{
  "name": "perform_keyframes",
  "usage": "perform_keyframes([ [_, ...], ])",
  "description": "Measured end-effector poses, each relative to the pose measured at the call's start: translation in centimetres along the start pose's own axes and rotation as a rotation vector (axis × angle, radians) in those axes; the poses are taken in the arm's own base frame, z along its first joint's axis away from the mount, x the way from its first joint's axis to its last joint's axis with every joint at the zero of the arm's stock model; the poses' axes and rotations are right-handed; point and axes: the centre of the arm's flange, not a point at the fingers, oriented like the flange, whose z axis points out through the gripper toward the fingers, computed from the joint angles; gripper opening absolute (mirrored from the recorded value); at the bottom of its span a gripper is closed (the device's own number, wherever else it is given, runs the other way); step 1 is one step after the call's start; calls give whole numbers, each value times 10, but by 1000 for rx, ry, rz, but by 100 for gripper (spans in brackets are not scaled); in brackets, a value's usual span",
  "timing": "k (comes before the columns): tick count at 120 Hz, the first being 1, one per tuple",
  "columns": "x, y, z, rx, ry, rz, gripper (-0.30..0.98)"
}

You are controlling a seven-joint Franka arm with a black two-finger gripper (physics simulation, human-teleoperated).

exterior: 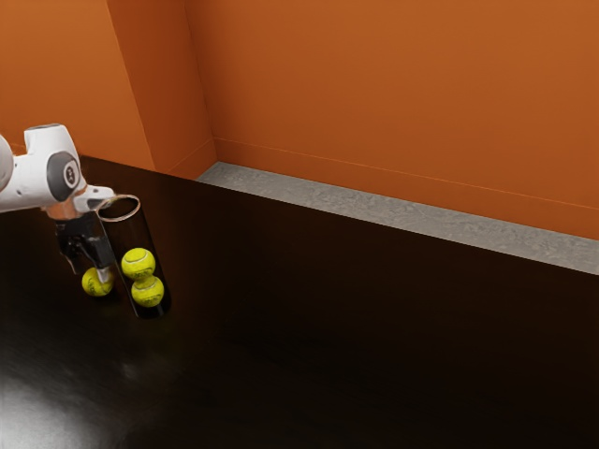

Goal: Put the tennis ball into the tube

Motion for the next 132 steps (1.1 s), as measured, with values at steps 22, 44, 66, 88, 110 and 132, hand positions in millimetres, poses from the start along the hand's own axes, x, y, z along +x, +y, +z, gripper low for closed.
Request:
perform_keyframes([
  [22,0,1,16,-27,-9,-17,69],
  [44,5,-4,33,-61,-2,-26,69],
  [66,13,-1,37,-72,9,-12,69],
  [88,17,2,43,-74,9,0,64],
  [110,20,2,34,-62,23,8,50],
  [132,21,2,29,-54,30,11,42],
])
